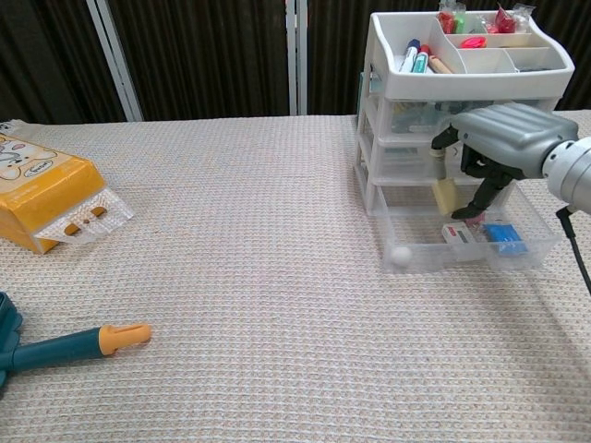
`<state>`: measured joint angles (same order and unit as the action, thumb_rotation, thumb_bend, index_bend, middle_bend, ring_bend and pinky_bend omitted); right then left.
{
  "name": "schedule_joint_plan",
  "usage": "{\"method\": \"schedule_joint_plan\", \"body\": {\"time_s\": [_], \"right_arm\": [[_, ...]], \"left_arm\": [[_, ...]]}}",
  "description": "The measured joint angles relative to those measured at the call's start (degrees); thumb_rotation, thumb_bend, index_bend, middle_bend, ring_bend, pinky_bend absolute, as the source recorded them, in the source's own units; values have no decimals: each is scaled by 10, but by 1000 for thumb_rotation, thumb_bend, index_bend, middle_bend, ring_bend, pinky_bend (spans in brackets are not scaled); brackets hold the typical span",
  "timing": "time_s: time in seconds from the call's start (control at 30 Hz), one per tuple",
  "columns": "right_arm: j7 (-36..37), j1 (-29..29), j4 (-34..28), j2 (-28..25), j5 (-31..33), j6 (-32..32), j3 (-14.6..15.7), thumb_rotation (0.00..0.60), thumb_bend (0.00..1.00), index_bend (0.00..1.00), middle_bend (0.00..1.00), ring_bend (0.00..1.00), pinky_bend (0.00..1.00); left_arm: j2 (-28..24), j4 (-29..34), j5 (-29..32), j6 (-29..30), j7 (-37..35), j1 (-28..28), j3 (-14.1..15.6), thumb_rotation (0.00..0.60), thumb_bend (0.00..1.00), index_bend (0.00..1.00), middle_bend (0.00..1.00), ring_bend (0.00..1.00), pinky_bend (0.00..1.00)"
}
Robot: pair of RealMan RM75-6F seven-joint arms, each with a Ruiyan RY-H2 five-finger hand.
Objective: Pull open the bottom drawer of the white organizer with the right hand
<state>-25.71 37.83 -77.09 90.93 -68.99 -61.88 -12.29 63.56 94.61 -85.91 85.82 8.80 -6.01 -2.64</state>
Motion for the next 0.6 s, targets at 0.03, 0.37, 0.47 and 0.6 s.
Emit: {"method": "schedule_joint_plan", "body": {"time_s": [0.03,0.37,0.47,0.6], "right_arm": [[-2,-2,-4,-5,1,-3,0,600,52,535,1000,994,742],[4,-35,-38,-63,5,-34,3,600,52,538,1000,994,742],[23,-55,-43,-91,4,-46,9,600,52,538,1000,994,742],[48,-76,-38,-116,3,-56,15,600,52,539,1000,994,742]], "left_arm": [[0,0,-1,1,0,0,0,600,128,0,0,0,0],[0,2,-7,1,3,1,3,600,128,0,0,0,0],[1,5,-11,5,6,2,4,600,128,0,0,0,0],[0,7,-16,8,8,3,6,600,128,0,0,0,0]]}}
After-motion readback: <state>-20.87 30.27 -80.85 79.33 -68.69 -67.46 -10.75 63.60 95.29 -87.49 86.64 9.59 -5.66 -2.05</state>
